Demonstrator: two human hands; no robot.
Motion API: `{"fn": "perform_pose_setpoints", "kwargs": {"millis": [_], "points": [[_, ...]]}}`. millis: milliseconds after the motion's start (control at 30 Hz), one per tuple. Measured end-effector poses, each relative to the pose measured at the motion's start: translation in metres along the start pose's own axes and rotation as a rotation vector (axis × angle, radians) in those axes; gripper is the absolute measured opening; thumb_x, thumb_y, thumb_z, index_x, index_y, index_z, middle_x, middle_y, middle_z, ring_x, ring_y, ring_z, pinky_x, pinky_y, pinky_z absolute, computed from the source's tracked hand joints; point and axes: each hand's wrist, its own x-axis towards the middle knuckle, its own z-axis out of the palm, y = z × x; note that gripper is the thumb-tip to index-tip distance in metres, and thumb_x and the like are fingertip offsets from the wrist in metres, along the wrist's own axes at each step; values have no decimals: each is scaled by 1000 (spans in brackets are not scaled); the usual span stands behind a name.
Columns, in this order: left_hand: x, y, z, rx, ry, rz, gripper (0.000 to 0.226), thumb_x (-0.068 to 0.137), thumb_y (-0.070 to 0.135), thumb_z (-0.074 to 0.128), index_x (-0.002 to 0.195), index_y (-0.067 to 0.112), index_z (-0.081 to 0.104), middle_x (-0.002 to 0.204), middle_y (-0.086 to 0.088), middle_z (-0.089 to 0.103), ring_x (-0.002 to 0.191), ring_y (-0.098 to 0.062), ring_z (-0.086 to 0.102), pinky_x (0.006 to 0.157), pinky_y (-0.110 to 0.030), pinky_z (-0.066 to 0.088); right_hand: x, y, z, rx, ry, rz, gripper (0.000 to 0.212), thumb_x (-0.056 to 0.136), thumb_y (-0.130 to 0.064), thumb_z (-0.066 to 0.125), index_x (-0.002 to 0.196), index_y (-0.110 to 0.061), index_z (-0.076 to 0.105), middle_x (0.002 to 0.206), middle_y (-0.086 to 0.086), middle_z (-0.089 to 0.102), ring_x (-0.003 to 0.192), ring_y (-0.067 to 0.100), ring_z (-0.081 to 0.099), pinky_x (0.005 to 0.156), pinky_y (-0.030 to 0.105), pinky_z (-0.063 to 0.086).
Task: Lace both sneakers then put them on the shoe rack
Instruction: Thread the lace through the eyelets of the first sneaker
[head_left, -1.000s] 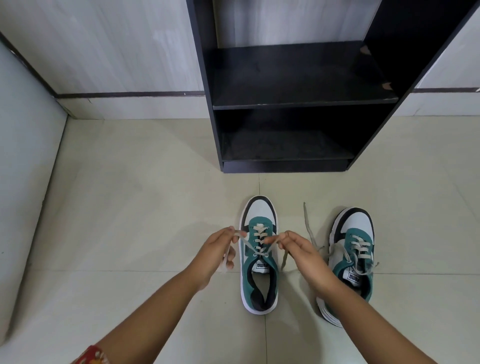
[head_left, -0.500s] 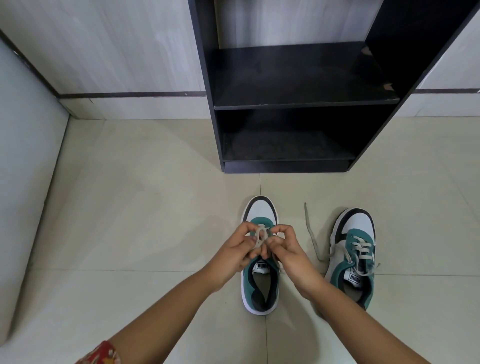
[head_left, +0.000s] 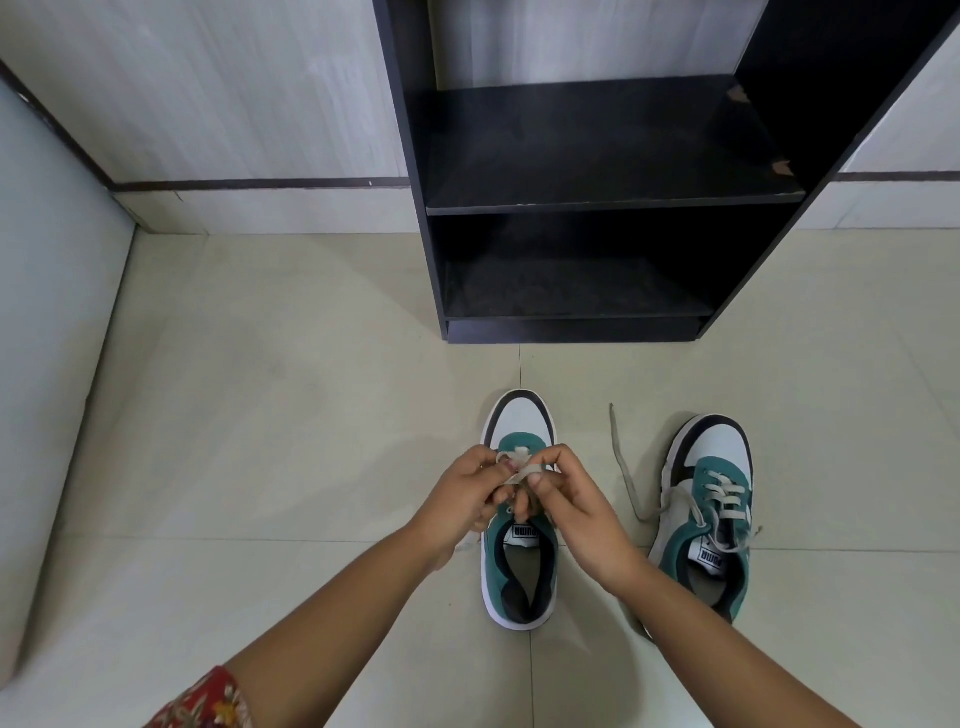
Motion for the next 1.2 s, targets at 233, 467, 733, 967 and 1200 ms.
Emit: {"fn": "perform_pose_setpoints", "kwargs": {"millis": [233,467,733,967,1200], "points": [[-2,-2,1,550,126,343,12,86,18,62,84,13,52,79,0,65,68,-11,62,61,-23,47,10,-8,-2,184,185,283,12,96,-4,41,91,-2,52,43,3,56,36,12,51,39,14,41],[7,-6,-7,1419,140,989,28,65,7,67,89,21,66,97,10,72,52,-13,55,44,-19,40,23,-4,-11,172,107,464,20,90,-3,46,84,-4,65,43,2,51,41,14,45,50,22,44],[5,5,5,985,207,416,7,81,15,58,83,15,51,74,-3,64,61,-21,54,56,-29,37,14,-10,-10,202,85,348,31,100,-27,36,76,-12,48,53,0,50,51,15,45,62,26,43],[9,18,-5,82,89,-267,27,78,9,68,64,17,45,51,5,45,38,-7,27,37,-18,16,2,1,-15,-471,184,75,47,89,-52,49,70,-10,61,90,-4,54,81,-2,53,77,20,40],[4,11,3,-48,120,-226,23,78,10,70,68,15,50,61,-2,57,38,-8,40,38,-18,25,-13,-5,-8,-656,98,142,34,88,-51,49,69,-23,55,58,-5,55,56,10,49,58,35,41]]}}
